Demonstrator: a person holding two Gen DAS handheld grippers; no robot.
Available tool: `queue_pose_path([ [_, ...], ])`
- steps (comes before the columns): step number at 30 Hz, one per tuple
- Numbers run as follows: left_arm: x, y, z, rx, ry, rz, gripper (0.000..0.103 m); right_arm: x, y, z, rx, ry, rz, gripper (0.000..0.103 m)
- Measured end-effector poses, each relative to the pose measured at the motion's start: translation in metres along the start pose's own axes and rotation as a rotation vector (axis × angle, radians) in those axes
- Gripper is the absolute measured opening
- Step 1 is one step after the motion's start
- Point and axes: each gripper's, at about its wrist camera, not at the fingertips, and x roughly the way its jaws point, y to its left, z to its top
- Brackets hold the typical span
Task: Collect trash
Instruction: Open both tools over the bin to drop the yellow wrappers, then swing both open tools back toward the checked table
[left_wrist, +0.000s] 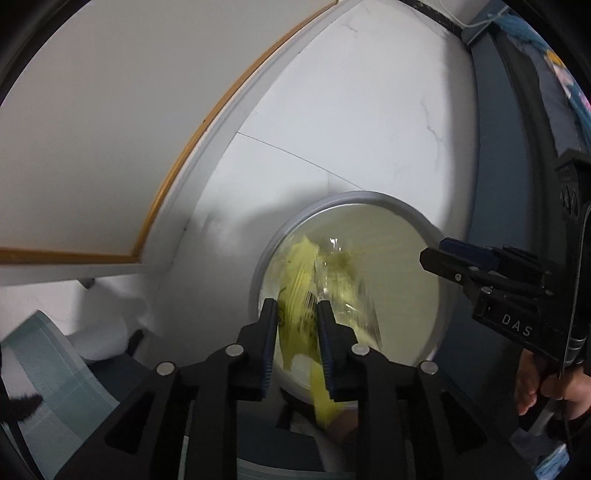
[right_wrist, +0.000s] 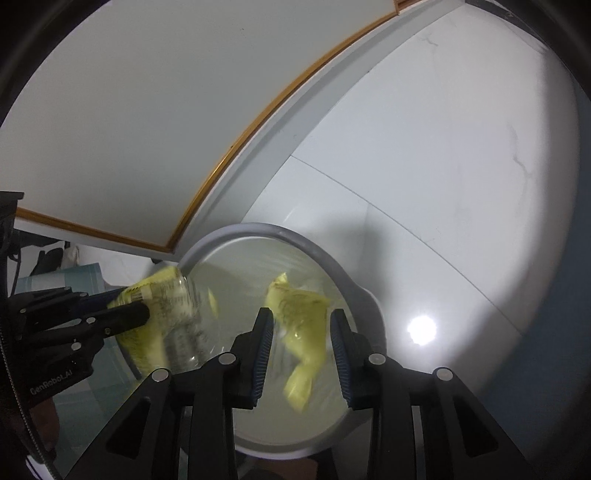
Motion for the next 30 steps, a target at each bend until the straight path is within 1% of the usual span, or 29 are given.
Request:
queue_pose_path([
  [2, -0.001, 0.001, 0.0, -0.01, 0.001, -0.01, 0.03, -0.005, -0.003, -0.001, 0.012, -0.002, 0.001, 0.035],
  [4, -0.006, 0.001, -0.001, -0.016, -0.014, -0.017, 0.047, -0.009, -0.007, -0.002, 0.025, -0.005, 0.004, 0.036],
  [5, -0.009, 0.001, -0.003, -0.016, -0.026, -0.025, 0.05, -0.014, -0.009, -0.002, 0.032, -0.013, 0.007, 0.037],
  [6, -0.011, 0.002, -0.004, -0.014, -0.033, -0.032, 0.052, -0.018, -0.011, -0.003, 0.035, -0.021, 0.008, 0.039],
  [7, -0.014, 0.0, -0.005, -0.007, -0.037, -0.036, 0.052, -0.021, -0.013, -0.003, 0.037, -0.028, 0.007, 0.045],
  [8, -0.016, -0.001, -0.006, -0.001, -0.04, -0.03, 0.052, -0.026, -0.016, -0.004, 0.04, -0.039, 0.005, 0.047],
  [10, -0.022, -0.002, -0.008, 0.011, -0.058, -0.007, 0.052, -0.035, -0.017, -0.005, 0.038, -0.054, 0.004, 0.047],
  [13, -0.034, 0.002, -0.011, 0.002, -0.091, 0.001, 0.052, -0.047, -0.018, -0.006, 0.035, -0.074, 0.003, 0.048],
  [15, -0.046, 0.002, -0.014, 0.002, -0.11, 0.005, 0.052, -0.057, -0.016, -0.007, 0.036, -0.088, 0.008, 0.048],
  [17, -0.063, -0.001, -0.019, 0.005, -0.145, 0.018, 0.052, -0.069, -0.012, -0.007, 0.032, -0.104, 0.015, 0.048],
  [18, -0.076, -0.001, -0.024, -0.001, -0.18, 0.03, 0.054, -0.075, -0.009, -0.007, 0.025, -0.114, 0.02, 0.049],
  [19, -0.084, 0.001, -0.028, -0.01, -0.201, 0.041, 0.061, -0.082, -0.006, -0.007, 0.017, -0.127, 0.027, 0.049],
  [20, -0.094, 0.004, -0.033, -0.025, -0.225, 0.05, 0.064, -0.093, 0.0, -0.007, 0.002, -0.151, 0.038, 0.049],
  [22, -0.111, 0.014, -0.045, -0.061, -0.281, 0.069, 0.065, -0.11, 0.01, -0.006, -0.025, -0.19, 0.055, 0.049],
  [23, -0.124, 0.018, -0.052, -0.085, -0.315, 0.078, 0.065, -0.125, 0.02, -0.006, -0.05, -0.224, 0.065, 0.049],
  [25, -0.142, 0.025, -0.063, -0.126, -0.369, 0.097, 0.065, -0.147, 0.033, -0.007, -0.089, -0.274, 0.082, 0.051],
  [28, -0.18, 0.035, -0.088, -0.194, -0.471, 0.141, 0.066, -0.183, 0.062, -0.011, -0.167, -0.358, 0.114, 0.056],
  [30, -0.202, 0.042, -0.105, -0.238, -0.538, 0.17, 0.067, -0.207, 0.085, -0.017, -0.226, -0.405, 0.152, 0.056],
])
